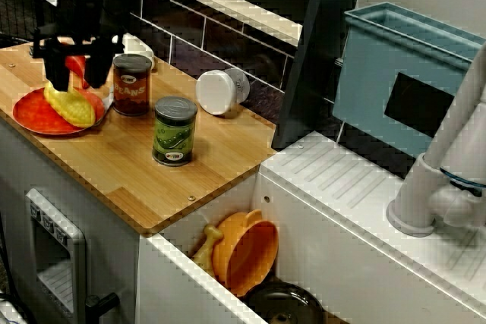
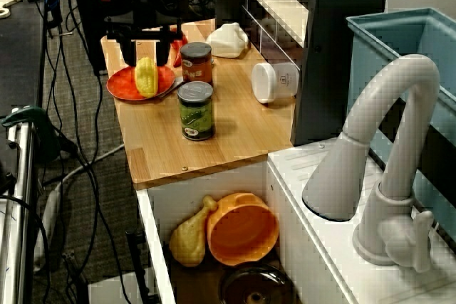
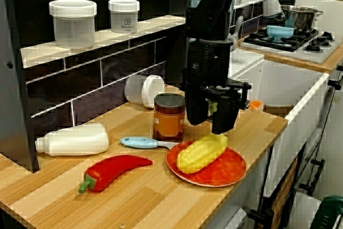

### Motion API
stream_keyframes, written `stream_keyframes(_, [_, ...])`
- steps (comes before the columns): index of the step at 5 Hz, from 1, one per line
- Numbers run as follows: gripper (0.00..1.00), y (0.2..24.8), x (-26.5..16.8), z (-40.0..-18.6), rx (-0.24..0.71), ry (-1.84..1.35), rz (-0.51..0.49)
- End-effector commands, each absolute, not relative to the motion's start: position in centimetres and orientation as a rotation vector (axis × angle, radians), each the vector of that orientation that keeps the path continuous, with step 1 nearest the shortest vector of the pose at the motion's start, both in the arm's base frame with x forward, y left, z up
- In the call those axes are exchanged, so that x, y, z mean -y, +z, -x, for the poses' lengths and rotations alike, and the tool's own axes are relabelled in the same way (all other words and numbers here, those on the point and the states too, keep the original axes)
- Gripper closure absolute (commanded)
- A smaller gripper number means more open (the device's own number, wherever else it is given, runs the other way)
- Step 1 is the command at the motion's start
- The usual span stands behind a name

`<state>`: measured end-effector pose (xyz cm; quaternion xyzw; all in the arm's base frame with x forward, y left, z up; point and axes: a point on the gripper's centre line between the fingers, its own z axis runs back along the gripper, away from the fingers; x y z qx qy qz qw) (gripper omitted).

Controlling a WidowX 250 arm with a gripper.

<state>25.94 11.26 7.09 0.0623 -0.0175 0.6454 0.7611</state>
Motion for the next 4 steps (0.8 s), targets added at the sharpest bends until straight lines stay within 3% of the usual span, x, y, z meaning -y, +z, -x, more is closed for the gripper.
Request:
stream_keyframes(1, [0.00, 7.91, -11.74, -24.66, 0.095, 1.399, -0.129])
stream_keyframes(4, [0.00, 7.39, -12.06, -25.22, 0.106, 1.402, -0.141])
